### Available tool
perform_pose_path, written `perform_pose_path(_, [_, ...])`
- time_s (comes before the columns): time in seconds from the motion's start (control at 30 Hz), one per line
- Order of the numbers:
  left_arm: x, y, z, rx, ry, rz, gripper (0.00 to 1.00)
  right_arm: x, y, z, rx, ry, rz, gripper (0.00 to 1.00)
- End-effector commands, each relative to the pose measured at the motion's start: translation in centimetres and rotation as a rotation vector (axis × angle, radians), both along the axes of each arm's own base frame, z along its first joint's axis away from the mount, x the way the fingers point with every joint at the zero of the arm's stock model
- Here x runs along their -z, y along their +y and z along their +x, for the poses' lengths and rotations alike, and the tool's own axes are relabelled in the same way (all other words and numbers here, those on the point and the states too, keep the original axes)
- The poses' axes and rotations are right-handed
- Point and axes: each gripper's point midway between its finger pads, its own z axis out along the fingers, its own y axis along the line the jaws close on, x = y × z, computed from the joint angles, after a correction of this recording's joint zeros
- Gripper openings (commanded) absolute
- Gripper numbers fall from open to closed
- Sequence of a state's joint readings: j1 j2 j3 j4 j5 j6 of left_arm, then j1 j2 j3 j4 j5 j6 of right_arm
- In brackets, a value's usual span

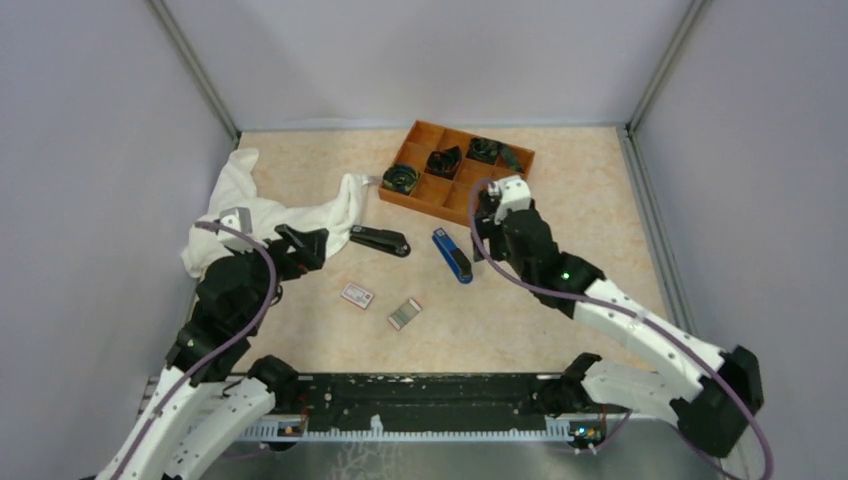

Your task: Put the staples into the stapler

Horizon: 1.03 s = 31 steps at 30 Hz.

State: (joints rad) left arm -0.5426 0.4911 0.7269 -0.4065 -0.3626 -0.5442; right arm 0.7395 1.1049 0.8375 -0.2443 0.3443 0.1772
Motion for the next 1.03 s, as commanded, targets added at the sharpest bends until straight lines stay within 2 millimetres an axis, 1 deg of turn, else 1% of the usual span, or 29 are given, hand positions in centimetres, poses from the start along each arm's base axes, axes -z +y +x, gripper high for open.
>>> perform_pose_path(0.0, [-2.0,2.5,-1.3,-0.037,-0.063,0.115,0.99,-4.8,-4.5,-1.2,0.163,-0.170,0.096,0.77])
perform_pose_path(0.07, [-2.6,3.1,-1.8,-0.051,-0.090,0.119,0.99,-6.5,-6.3,-2.1,0.204,-0.240,0.143,0.79])
perform_pose_path(0.13, [-2.8,3.7,-2.1,-0.072,-0.113,0.117,0.99,-7.8,-7.7,-2.9,0.233,-0.303,0.186,0.80])
perform_pose_path(0.23, [-3.0,4.5,-2.5,-0.100,-0.143,0.112,0.99,-8.3,-9.4,-3.9,0.269,-0.363,0.234,0.82])
perform_pose_path(0.33, [-3.2,5.0,-2.6,-0.122,-0.164,0.106,0.99,-8.6,-10.1,-4.4,0.285,-0.398,0.275,0.83])
perform_pose_path(0.47, [-2.8,5.3,-2.6,-0.140,-0.175,0.105,0.99,-8.2,-10.2,-4.6,0.283,-0.412,0.293,0.84])
perform_pose_path(0.8, [-2.5,5.2,-2.5,-0.134,-0.177,0.112,0.99,-7.5,-9.7,-4.1,0.278,-0.401,0.272,0.85])
perform_pose_path(1.0, [-2.5,5.0,-2.5,-0.122,-0.177,0.114,0.99,-7.5,-9.7,-4.0,0.282,-0.403,0.274,0.86])
